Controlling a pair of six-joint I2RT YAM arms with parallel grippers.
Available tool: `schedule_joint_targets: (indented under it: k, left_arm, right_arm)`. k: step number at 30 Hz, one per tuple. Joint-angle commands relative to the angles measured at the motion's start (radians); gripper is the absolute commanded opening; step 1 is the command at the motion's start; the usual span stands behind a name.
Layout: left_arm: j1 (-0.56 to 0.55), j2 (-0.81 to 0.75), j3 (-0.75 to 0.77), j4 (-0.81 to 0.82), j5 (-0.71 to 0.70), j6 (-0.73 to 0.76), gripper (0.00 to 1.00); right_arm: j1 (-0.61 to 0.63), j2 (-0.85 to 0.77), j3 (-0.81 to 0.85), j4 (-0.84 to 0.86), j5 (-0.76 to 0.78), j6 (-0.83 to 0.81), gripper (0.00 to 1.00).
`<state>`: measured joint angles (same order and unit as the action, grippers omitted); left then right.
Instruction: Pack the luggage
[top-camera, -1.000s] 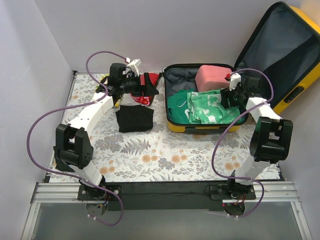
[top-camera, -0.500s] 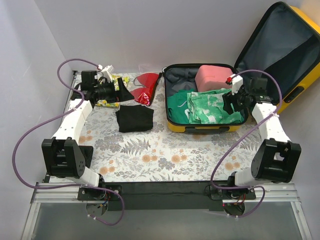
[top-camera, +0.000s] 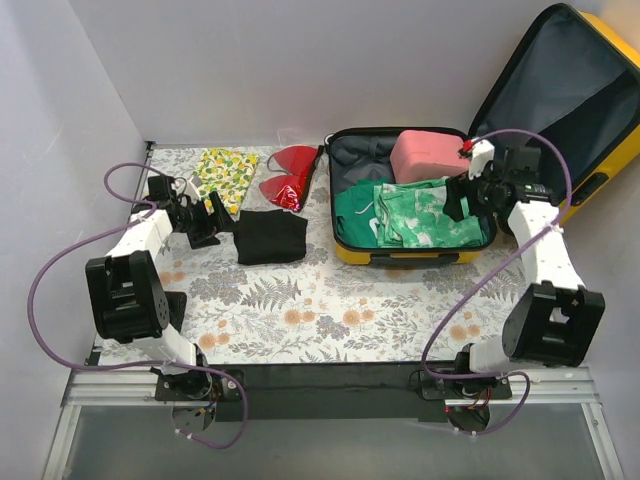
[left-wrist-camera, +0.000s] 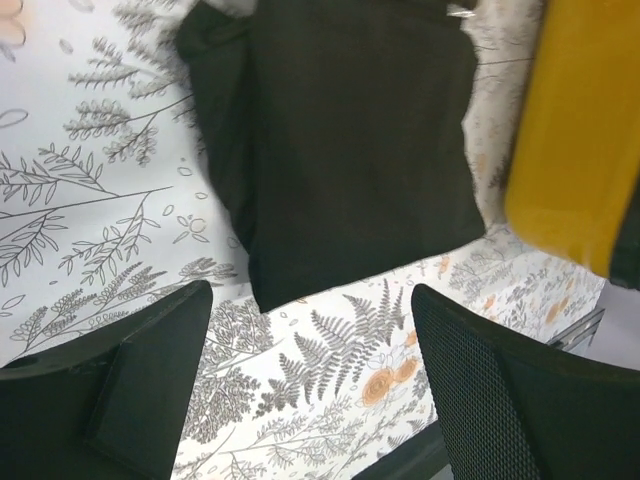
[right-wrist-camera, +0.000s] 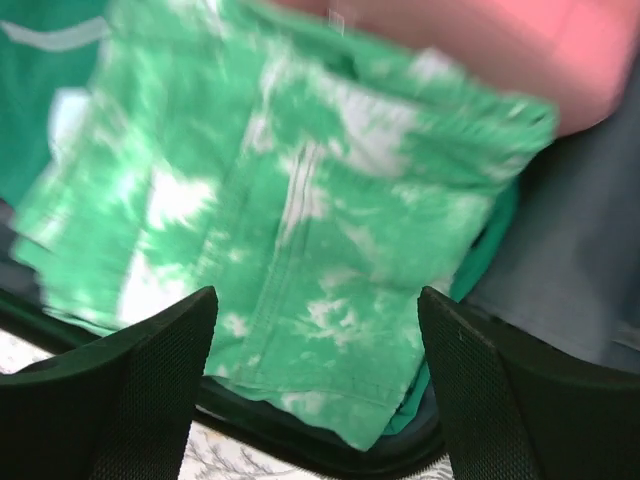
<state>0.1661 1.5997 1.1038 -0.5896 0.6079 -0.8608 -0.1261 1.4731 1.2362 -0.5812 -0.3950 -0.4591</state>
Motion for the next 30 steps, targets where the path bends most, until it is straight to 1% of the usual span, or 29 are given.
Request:
schedule_joint_targets:
  k: [1,3,5,6,8,9,11,12,13,15,18,19,21,22,23,25,26,27,28,30]
  left_arm:
    - [0.0,0.071,-0.036,0.092,-0.046,-0.089,0.79]
    - [-0.002,0.115,-0.032,0.138,-0.06,-0.115,0.79]
    - [-0.005,0.163,-0.018,0.157,-0.063,-0.133,0.79]
    - [-0.005,0.192,-0.015,0.16,-0.053,-0.135,0.79]
    - [-0.025,0.216,-0.019,0.184,-0.051,-0.142,0.79]
    - [-0.039,0.226,-0.024,0.195,-0.053,-0.145,0.79]
    - [-0.052,0.235,-0.038,0.218,-0.053,-0.159,0.77]
    - [-0.059,0.241,-0.041,0.234,-0.053,-0.165,0.73]
    - [-0.062,0.253,-0.05,0.24,-0.05,-0.176,0.72]
    - [-0.074,0.267,-0.056,0.258,-0.034,-0.185,0.7]
    - [-0.083,0.295,-0.061,0.258,-0.025,-0.196,0.6]
    - [-0.082,0.301,-0.061,0.251,-0.026,-0.198,0.48]
    - [-0.079,0.299,-0.05,0.208,-0.042,-0.181,0.34]
    - [-0.074,0.289,-0.05,0.195,-0.06,-0.169,0.29]
    - [-0.062,0.276,-0.051,0.185,-0.068,-0.15,0.18]
    - [-0.056,0.238,-0.047,0.139,-0.115,-0.107,0.08]
    - [-0.051,0.224,-0.045,0.122,-0.131,-0.089,0.0]
    - [-0.043,0.211,-0.048,0.094,-0.143,-0.054,0.0]
    - [-0.033,0.191,-0.051,0.082,-0.149,-0.043,0.0]
    - [-0.001,0.178,-0.055,0.041,-0.157,-0.015,0.0]
  right_arm:
    - [0.068,-0.157,0.088,0.063,-0.051,0.115,0.89]
    - [0.123,-0.174,0.107,0.073,-0.059,0.161,0.89]
    - [0.205,-0.171,0.127,0.086,-0.065,0.223,0.89]
    - [0.239,-0.171,0.126,0.112,-0.091,0.259,0.89]
    - [0.313,-0.166,0.112,0.197,-0.053,0.347,0.87]
    - [0.368,-0.151,0.112,0.21,-0.013,0.394,0.87]
    - [0.425,-0.132,0.118,0.233,0.047,0.413,0.87]
    - [0.454,-0.119,0.123,0.236,0.071,0.439,0.87]
    - [0.5,-0.094,0.127,0.25,0.103,0.447,0.87]
    - [0.546,-0.074,0.126,0.274,0.128,0.476,0.87]
    - [0.626,-0.022,0.15,0.303,0.159,0.49,0.87]
    - [0.667,0.007,0.157,0.311,0.177,0.491,0.87]
    - [0.707,0.041,0.177,0.316,0.191,0.504,0.87]
    - [0.747,0.076,0.201,0.323,0.203,0.508,0.87]
    - [0.769,0.094,0.209,0.33,0.215,0.511,0.87]
    - [0.824,0.156,0.239,0.354,0.251,0.526,0.86]
    - [0.839,0.179,0.249,0.362,0.257,0.54,0.86]
    - [0.853,0.203,0.262,0.368,0.257,0.55,0.86]
    - [0.881,0.255,0.278,0.369,0.254,0.559,0.86]
    - [0.91,0.305,0.33,0.37,0.258,0.579,0.86]
